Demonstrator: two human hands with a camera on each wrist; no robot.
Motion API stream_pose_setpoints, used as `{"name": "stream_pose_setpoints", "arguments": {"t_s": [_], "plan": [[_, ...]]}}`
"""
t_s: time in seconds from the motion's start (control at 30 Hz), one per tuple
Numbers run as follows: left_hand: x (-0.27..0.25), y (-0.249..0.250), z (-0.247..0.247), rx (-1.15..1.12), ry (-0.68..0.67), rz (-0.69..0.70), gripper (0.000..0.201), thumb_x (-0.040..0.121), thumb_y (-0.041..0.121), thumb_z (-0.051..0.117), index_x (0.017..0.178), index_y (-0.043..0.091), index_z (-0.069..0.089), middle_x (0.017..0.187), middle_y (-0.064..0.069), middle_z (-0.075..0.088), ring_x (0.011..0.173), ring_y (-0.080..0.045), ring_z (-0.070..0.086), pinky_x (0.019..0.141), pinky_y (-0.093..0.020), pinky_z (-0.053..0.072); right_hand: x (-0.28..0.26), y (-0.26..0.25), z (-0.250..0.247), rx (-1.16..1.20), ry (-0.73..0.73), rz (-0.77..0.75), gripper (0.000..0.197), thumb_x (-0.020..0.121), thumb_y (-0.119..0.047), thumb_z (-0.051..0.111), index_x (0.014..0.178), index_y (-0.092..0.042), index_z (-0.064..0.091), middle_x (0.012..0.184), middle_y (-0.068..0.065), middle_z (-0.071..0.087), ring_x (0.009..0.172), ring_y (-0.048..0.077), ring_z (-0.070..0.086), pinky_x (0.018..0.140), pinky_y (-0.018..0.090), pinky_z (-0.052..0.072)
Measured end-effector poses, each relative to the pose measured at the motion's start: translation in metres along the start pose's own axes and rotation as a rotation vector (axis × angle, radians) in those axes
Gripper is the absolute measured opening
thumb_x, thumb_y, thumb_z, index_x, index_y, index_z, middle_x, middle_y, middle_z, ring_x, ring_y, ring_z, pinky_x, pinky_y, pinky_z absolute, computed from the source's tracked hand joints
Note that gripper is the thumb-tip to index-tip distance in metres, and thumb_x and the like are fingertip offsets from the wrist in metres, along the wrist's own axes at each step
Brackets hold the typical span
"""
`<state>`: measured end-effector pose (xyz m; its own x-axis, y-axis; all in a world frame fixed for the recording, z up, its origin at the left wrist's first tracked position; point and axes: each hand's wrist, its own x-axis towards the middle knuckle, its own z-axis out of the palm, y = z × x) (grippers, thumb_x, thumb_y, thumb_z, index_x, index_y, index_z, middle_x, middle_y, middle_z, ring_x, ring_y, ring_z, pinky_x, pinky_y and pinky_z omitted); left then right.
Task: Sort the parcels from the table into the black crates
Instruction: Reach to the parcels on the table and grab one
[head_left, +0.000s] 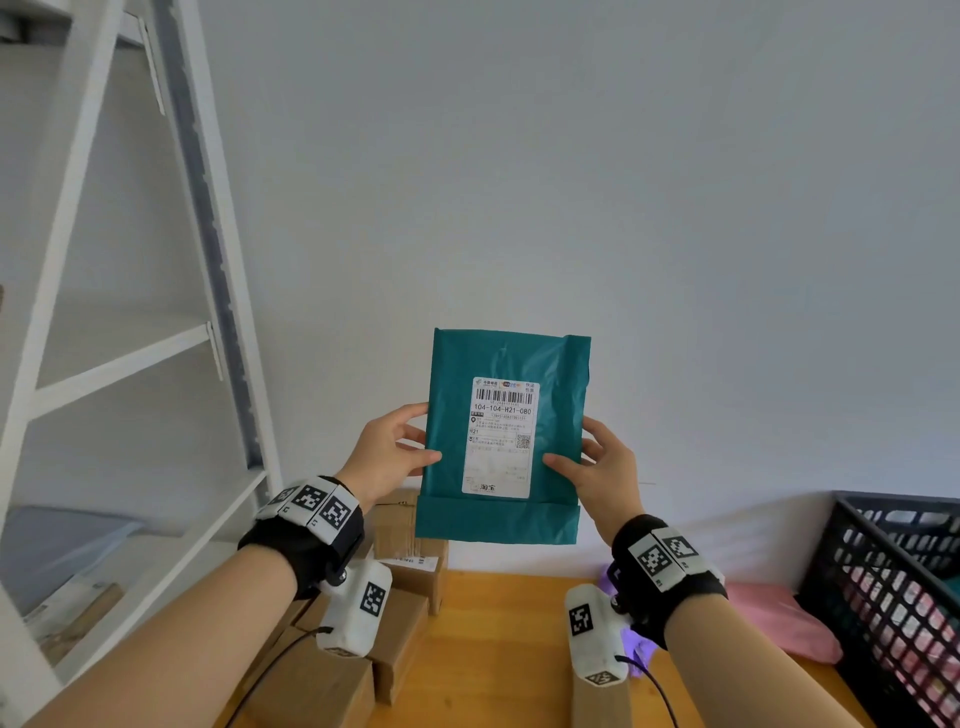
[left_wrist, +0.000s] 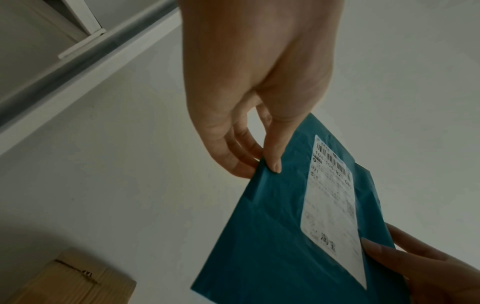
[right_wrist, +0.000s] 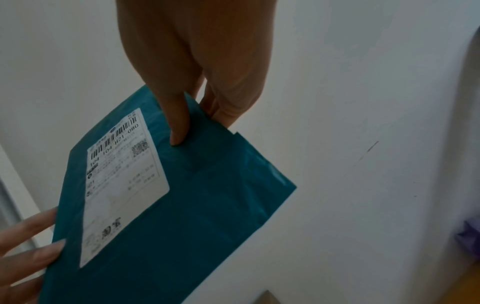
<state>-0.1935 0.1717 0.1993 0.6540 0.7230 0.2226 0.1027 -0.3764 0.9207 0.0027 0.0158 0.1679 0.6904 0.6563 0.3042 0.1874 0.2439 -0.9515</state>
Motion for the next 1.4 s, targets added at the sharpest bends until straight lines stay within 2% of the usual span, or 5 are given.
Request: {"name": "stream_pose_setpoints", "arguments": {"t_s": [0.57,0.9,1.03,1.3,1.4], "plan": [[-0.021,-0.052,0.064,-0.069,-0.349,-0.080,0.061,0.083,-0.005,0.065,0.134,0.023,0.048,0.105,-0.012,0.062,0.090,-0.017,0.065,0.063,-0.015,0.053,-0.101,0.030,-0.038,-0.144,0.311,0.167,0.042,0.079,0.005,0.070,0.110,-0.022,0.058,0.094,-0.002,0.070,0.084,0.012,0.068,0.066,0.020,0.056],[-0.064,-0.077,0.171,-0.120,-0.721,-0.128,0.062,0.078,-0.011,0.066,0.133,0.013,0.049,0.104,-0.019,0.062,0.095,-0.027,0.063,0.076,-0.036,0.058,-0.222,0.040,-0.103,-0.319,0.604,0.297,0.039,0.078,0.005,0.071,0.101,-0.026,0.061,0.099,-0.003,0.070,0.092,0.014,0.067,0.081,0.033,0.058],[-0.097,-0.069,0.215,-0.125,-0.821,-0.140,0.062,0.078,-0.014,0.066,0.133,0.009,0.048,0.097,-0.017,0.065,0.082,-0.018,0.064,0.063,-0.019,0.055,-0.271,0.041,-0.130,-0.345,0.726,0.334,0.040,0.077,0.005,0.071,0.102,-0.025,0.062,0.099,-0.005,0.071,0.095,0.013,0.066,0.082,0.031,0.057],[-0.167,-0.053,0.293,-0.110,-0.948,-0.211,0.065,0.077,-0.021,0.061,0.134,0.006,0.045,0.091,-0.017,0.059,0.083,-0.027,0.062,0.069,-0.037,0.057,-0.352,0.036,-0.187,-0.369,0.881,0.396,0.040,0.075,0.007,0.070,0.099,-0.025,0.060,0.097,-0.001,0.071,0.092,0.016,0.067,0.080,0.033,0.058],[-0.196,-0.041,0.321,-0.069,-1.001,-0.193,0.065,0.078,-0.017,0.063,0.135,0.008,0.045,0.101,-0.023,0.058,0.087,-0.028,0.062,0.063,-0.033,0.057,-0.384,0.032,-0.213,-0.368,0.910,0.422,0.038,0.076,0.007,0.069,0.094,-0.025,0.059,0.096,-0.002,0.070,0.090,0.017,0.067,0.079,0.033,0.058]]}}
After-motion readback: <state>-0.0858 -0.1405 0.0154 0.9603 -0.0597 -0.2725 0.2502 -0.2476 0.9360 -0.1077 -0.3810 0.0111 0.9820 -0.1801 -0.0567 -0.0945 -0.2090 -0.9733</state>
